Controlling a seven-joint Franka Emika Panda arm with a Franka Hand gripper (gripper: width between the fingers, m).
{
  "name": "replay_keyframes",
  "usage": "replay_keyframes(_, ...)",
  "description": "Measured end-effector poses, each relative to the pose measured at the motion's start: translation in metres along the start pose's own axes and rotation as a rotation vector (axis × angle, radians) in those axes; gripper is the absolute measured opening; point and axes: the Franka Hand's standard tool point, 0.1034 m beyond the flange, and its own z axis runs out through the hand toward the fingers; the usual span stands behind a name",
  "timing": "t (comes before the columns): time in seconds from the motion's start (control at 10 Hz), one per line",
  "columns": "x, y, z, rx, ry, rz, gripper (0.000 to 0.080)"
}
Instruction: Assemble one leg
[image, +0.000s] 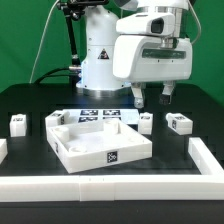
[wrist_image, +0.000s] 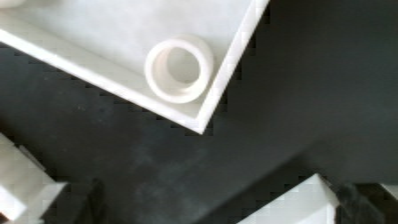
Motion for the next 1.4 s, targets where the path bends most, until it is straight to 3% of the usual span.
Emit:
replay_keyframes(0.6,-0.002,-0.002,0.002,0.001,-0.005,-0.042,0.0649)
replay_keyframes(0.9,-0.023,-0.003,0.01,0.035,-0.051,-0.341,0.0649)
replay_keyframes(1.1,-0.036,-0.002,0.013,0.077,-0.101,-0.502,0.0649)
replay_keyframes(1.2,-0.044,0.0,0.015,0.111,-0.145,-0.515,0.0649)
replay_keyframes(1.4,-0.043,0.001,0.015,0.11,-0.144,-0.513,0.0649)
